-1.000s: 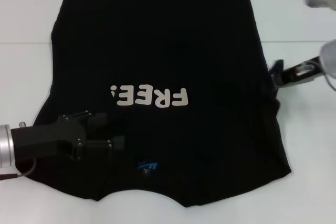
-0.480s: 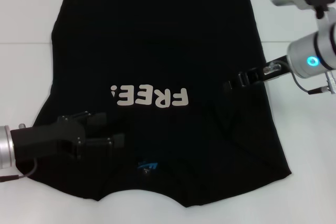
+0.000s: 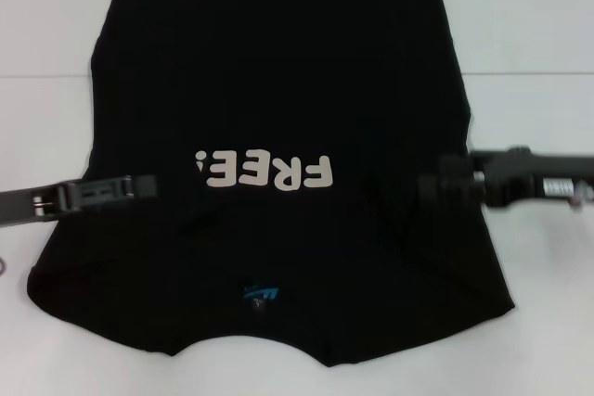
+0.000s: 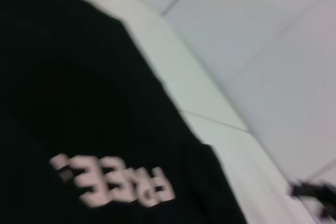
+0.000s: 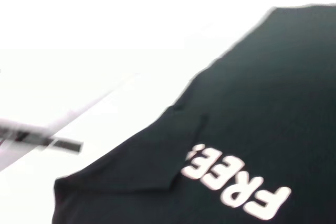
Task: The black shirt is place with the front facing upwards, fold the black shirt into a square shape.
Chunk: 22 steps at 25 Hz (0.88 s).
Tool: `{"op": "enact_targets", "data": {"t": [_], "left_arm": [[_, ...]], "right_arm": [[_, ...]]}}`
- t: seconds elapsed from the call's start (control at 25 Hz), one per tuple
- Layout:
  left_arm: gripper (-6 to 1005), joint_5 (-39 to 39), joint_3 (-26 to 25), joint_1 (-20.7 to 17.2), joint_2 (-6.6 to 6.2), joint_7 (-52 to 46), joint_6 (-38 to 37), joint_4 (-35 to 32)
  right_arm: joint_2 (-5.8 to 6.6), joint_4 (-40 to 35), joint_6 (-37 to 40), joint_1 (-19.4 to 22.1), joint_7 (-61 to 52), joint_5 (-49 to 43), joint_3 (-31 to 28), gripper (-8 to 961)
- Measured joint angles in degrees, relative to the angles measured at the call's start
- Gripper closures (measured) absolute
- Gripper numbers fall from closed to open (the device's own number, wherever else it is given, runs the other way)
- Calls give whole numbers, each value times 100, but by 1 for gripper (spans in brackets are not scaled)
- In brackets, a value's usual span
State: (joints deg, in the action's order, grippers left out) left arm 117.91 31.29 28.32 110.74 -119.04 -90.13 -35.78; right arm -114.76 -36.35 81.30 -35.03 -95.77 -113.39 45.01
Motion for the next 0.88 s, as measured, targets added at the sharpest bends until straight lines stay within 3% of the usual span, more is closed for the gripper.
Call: {"op": "enact_targets", "data": {"t": [0.2, 0.32, 0.6, 0.88], "left_arm": [[80, 1140, -75, 71, -298, -1901, 67, -481], [87, 1759, -97, 173, -389, -2382, 36, -592], [103, 2782, -89, 374, -423, -2730, 228, -744], [120, 3189, 31, 512, -310, -2710, 395, -725]], "right_arm": [[-210, 62, 171, 452, 1329, 70, -14, 193], [-325, 117, 150, 553, 1655, -70, 16, 132], [-358, 292, 139, 535, 1791, -207, 15, 24], [-327, 300, 183, 508, 1757, -207, -2, 8]]}}
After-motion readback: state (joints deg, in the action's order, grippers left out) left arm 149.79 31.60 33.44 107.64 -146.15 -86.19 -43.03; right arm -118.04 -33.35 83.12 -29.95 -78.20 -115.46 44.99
